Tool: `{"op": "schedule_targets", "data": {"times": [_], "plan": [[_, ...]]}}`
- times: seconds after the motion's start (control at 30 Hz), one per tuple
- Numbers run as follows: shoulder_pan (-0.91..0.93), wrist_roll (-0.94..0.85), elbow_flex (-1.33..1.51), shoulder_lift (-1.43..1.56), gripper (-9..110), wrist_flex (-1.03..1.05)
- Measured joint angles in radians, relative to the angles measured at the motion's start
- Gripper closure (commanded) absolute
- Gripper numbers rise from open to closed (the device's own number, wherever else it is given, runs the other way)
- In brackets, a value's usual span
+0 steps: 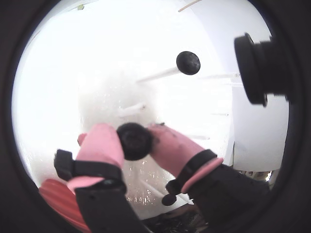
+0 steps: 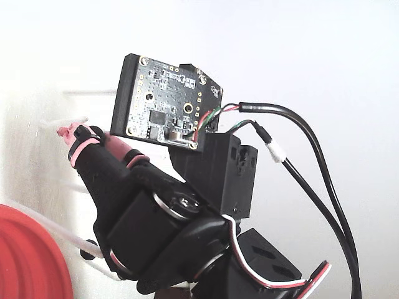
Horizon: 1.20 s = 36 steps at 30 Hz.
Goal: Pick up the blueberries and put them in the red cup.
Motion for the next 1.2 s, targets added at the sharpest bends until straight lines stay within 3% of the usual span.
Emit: {"op": "schedule_targets", "data": {"times": [1.2], "plan": [[-0.097, 0.069, 0.118, 0.345, 91, 0.250]]}}
